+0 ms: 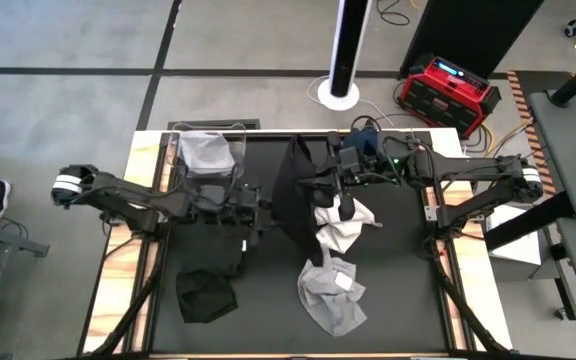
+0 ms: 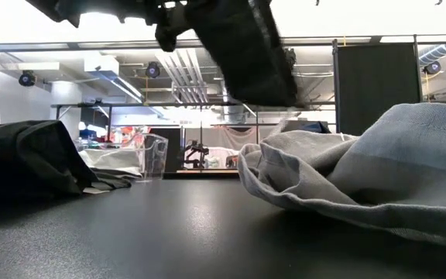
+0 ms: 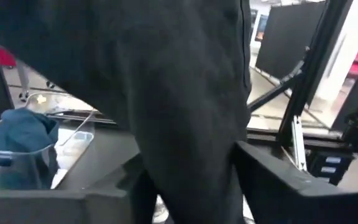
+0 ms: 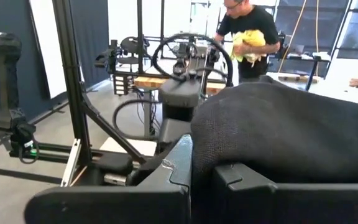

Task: Sort towels by color in basket
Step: Put the right black towel into the right transparent bin

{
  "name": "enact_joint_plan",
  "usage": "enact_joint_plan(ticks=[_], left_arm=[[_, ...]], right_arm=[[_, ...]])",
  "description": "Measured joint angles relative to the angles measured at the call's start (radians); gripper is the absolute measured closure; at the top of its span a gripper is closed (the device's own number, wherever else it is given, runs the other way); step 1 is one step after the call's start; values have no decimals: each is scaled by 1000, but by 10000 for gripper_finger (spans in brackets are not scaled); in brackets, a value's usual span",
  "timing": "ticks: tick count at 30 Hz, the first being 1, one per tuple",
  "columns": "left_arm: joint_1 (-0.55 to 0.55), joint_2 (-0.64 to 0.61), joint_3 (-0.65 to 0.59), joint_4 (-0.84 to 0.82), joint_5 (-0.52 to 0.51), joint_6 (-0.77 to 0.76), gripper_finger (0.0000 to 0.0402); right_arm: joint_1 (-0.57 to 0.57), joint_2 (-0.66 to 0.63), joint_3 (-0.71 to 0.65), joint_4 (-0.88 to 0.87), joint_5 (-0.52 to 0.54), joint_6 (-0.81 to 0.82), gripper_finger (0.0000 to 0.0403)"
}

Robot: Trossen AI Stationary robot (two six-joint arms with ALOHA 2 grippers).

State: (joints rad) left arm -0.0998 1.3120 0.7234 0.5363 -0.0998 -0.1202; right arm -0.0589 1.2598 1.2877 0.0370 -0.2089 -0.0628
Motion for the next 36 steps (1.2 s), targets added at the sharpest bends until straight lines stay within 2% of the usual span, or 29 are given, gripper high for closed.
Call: enact_joint_plan(ticks=[2, 6, 7, 11, 16, 20, 24, 31, 36], left_arm=[[0, 12, 18, 1, 13, 27, 272], [0, -5, 14, 2, 14, 71, 376], [0, -16, 7, -1, 14, 76, 388], [-2, -62, -7, 4, 3, 107, 397], [-1, -122, -8, 5, 1, 140, 401], [-1, -160, -8, 7, 0, 149, 401], [-1, -186, -8, 10, -17, 149, 401], [-1, -232, -11, -18, -74, 169, 401], [-1, -278, -14, -70, -217, 210, 401]], right_arm=[[0, 0, 0, -12, 0, 0, 394], [0, 0, 0, -55, 1, 2, 394], [0, 0, 0, -71, 9, 2, 394], [0, 0, 0, -158, 80, 11, 394], [-1, 25, -1, -283, 112, 39, 392], [0, 71, -13, -293, 158, 56, 375], [-1, 118, -13, -294, 160, 40, 325], [-1, 102, -4, -289, 166, 36, 193], [-1, 50, -4, -294, 150, 46, 118]])
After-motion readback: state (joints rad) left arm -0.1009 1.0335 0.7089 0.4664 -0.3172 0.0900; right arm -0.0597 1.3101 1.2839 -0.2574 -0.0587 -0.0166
